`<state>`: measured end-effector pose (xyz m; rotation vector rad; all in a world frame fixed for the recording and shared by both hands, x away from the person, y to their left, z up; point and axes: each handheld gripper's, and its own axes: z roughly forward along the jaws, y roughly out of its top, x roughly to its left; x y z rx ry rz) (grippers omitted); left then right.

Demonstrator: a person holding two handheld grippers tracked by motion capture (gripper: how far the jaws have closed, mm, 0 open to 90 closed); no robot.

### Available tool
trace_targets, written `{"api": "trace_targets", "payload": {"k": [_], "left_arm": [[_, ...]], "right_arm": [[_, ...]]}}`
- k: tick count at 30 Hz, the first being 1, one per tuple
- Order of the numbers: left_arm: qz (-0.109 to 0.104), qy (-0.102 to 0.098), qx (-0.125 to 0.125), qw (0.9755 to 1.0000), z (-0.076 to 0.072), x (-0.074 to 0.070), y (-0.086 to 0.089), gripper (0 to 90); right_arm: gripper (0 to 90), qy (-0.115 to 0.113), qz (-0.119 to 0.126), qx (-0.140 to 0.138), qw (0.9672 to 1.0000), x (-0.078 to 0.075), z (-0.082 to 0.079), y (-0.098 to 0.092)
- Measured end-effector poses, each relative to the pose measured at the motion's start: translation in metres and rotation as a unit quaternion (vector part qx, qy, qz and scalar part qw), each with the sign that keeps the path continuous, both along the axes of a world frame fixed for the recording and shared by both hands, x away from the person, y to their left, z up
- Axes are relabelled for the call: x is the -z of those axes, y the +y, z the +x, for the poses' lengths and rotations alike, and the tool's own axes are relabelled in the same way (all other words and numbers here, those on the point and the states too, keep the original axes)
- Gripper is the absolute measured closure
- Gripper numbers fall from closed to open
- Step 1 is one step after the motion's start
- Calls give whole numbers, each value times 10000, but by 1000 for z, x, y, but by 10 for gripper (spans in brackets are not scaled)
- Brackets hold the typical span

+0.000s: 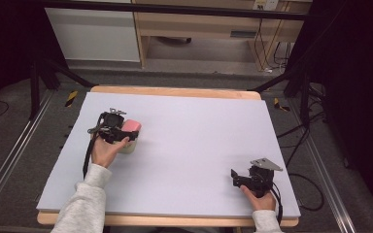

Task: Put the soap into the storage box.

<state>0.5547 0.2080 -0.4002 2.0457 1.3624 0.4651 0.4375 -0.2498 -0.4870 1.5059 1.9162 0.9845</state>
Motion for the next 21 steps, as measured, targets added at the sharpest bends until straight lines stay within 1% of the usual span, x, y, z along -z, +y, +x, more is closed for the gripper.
{"api": "trace_targets", "payload": {"k": [5,13,17,21], "left_arm": [[60,23,-66,10000,4,3,3,372],[89,23,-181,9998,10,8,7,372],[81,44,-265,9996,13,12,10,371],[50,64,-289,9995,15,15,11,372]], "right_arm": [[56,0,0,1,10000,0,0,0],[56,-7,-6,-2,10000,0,0,0],[56,3,-23,-16,10000,0,1,0],[56,12,-10,-9,10000,0,0,0]]}}
